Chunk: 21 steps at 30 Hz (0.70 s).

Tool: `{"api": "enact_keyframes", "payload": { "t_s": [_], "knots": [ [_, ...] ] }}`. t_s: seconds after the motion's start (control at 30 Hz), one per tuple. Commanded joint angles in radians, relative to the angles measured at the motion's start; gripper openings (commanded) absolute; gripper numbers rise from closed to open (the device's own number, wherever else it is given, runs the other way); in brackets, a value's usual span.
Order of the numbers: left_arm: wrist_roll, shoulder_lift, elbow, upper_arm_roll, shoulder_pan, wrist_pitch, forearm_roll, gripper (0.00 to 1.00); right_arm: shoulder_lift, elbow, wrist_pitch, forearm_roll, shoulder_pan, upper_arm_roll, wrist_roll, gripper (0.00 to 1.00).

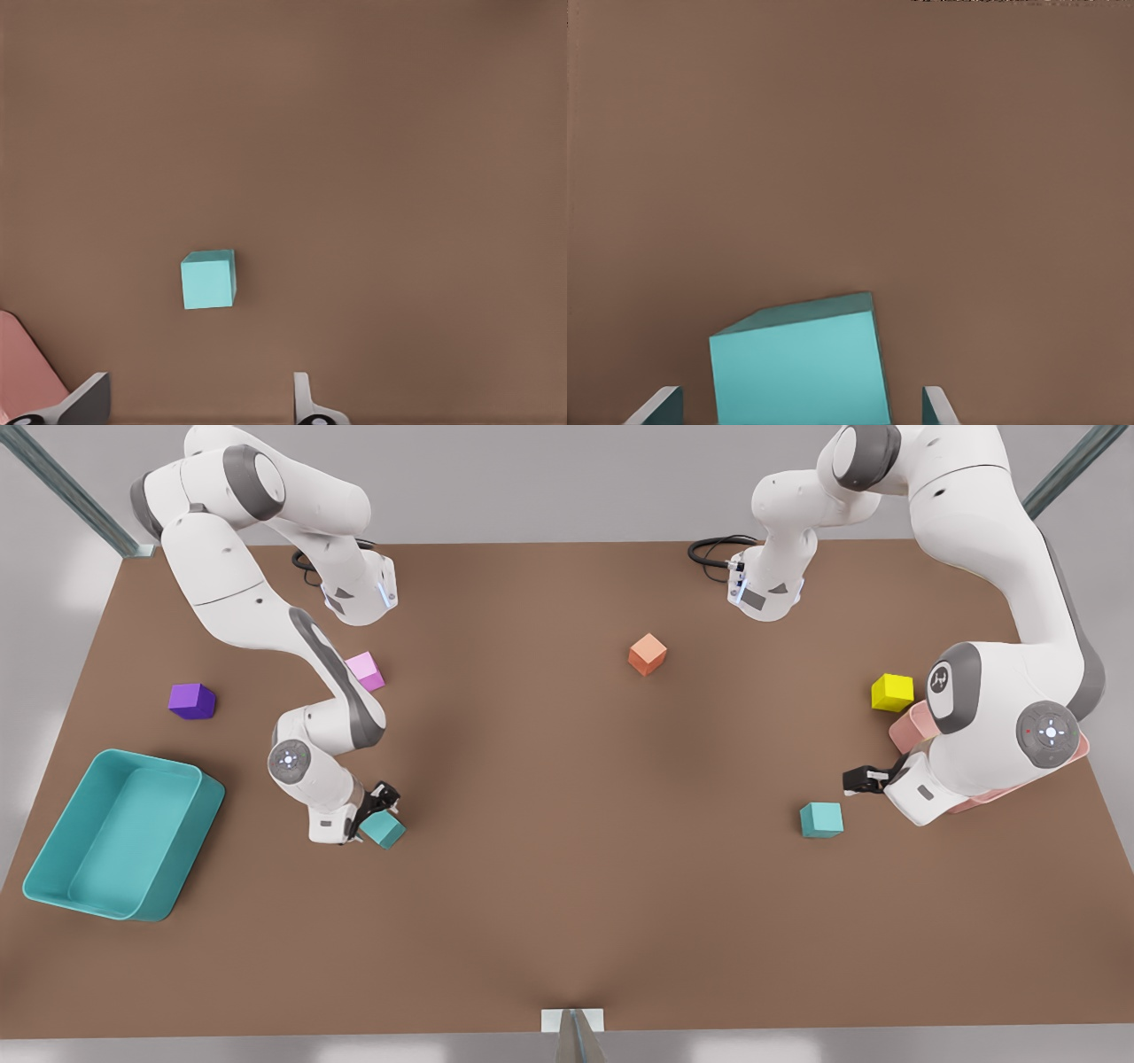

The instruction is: Stack the two blue cubes on top of each other

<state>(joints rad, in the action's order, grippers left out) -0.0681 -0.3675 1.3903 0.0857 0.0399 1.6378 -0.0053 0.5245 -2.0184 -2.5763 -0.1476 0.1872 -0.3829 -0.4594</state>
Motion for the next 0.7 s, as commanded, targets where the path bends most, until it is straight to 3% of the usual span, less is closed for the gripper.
{"api": "enact_keyframes", "payload": {
  "t_s": [0.0, 0.53, 0.57, 0.6, 0.63, 0.67],
  "knots": [
    [-0.002, 0.002, 0.0, 0.0, 0.0, 0.0, 0.001, 1.0, 0.0, -0.003, -0.028, 0.002, 0.0, -0.001, -0.065, 1.0],
    [-0.005, 0.002, 0.0, -0.001, 0.005, -0.001, 0.001, 1.0, 0.074, -0.023, -0.122, 0.003, 0.003, 0.006, -0.064, 1.0],
    [-0.007, 0.001, 0.0, -0.001, 0.005, -0.001, 0.001, 1.0, 0.075, -0.022, -0.119, 0.005, 0.003, 0.006, -0.061, 0.86],
    [-0.005, 0.001, 0.0, -0.001, 0.005, -0.001, 0.001, 1.0, 0.075, -0.02, -0.117, 0.005, 0.003, 0.006, -0.061, 0.6],
    [-0.007, 0.001, 0.0, -0.001, 0.005, -0.001, 0.001, 1.0, 0.075, -0.02, -0.116, 0.005, 0.003, 0.006, -0.061, 0.53],
    [-0.007, 0.002, 0.0, -0.001, 0.005, -0.001, 0.001, 1.0, 0.075, -0.02, -0.117, 0.005, 0.003, 0.007, -0.061, 0.53]
  ]
}}
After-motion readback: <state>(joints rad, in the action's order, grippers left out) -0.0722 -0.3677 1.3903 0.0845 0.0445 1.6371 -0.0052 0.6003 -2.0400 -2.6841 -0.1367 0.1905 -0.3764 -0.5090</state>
